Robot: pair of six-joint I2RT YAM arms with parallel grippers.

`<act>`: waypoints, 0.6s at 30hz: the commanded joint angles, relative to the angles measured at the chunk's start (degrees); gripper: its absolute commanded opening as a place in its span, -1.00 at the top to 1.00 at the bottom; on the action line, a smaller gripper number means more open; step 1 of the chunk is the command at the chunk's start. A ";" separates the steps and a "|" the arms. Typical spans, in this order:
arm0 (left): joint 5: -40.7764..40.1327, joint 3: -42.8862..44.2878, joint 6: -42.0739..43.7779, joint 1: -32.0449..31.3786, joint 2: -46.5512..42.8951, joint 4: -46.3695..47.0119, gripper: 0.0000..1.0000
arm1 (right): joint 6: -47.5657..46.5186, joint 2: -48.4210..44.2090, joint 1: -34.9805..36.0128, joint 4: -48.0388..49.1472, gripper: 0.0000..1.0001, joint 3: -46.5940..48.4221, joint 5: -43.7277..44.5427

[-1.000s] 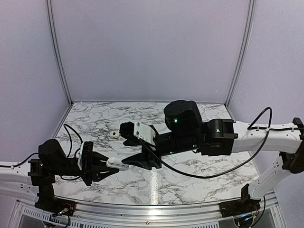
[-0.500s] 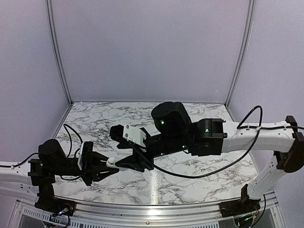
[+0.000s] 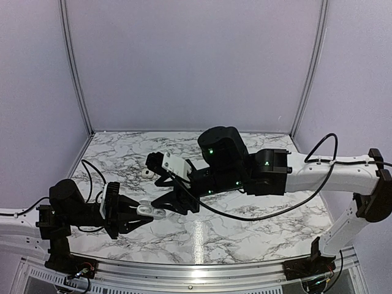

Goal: Insert the wireless bluetooth earbuds into the charging case
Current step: Adjust the left earbud in the left side groove of the charging case.

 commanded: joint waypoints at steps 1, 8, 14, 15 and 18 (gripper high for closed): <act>-0.22 0.83 0.58 0.31 -0.58 1.74 1.00 | 0.88 -1.72 -1.04 0.74 -0.15 0.72 -1.61; -3.51 2.08 -0.80 0.31 2.15 0.16 1.00 | -3.84 -3.29 1.29 -3.01 0.04 3.12 -2.49; -6.01 3.36 -1.18 0.31 3.77 -2.27 1.00 | -6.84 -2.69 3.89 -10.04 0.18 6.62 4.56; -6.33 3.59 -1.46 0.31 3.94 -2.71 1.00 | -7.24 -2.64 4.39 -11.27 0.23 6.95 5.69; -6.42 4.45 -1.92 0.31 4.67 -3.98 1.00 | -8.26 -1.60 6.19 -14.15 0.39 8.70 9.05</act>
